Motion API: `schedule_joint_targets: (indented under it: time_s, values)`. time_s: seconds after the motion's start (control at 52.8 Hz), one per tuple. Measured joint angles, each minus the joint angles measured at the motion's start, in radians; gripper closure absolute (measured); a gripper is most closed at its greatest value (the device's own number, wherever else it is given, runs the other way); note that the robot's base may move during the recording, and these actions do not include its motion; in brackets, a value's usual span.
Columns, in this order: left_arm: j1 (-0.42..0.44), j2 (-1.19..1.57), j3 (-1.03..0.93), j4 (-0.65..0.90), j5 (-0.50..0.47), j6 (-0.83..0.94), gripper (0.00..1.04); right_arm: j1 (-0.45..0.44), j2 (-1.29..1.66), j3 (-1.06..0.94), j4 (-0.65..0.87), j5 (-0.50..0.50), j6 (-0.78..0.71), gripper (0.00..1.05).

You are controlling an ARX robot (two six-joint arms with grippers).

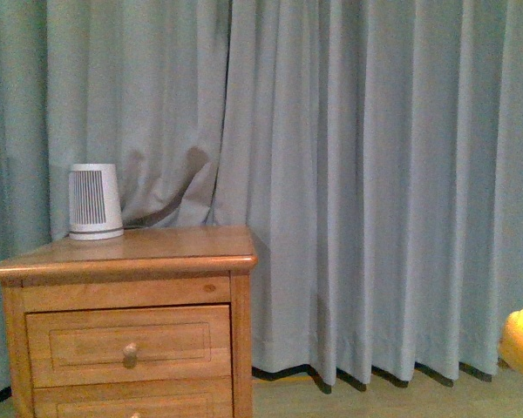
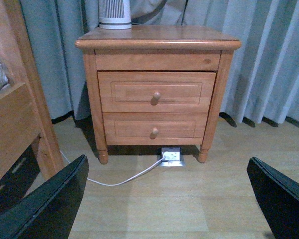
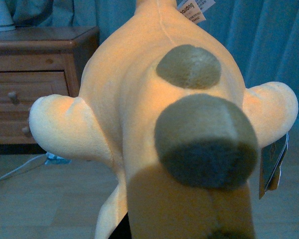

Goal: Put away toys

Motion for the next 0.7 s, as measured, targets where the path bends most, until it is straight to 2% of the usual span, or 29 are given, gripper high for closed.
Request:
schedule_joint_targets:
  time_s: [0.701]
  values:
    - [0.000,0.001,0.000,0.000,-0.001,0.001,0.06,0.000,0.000,0.000,0.000,0.006,0.000,0.98]
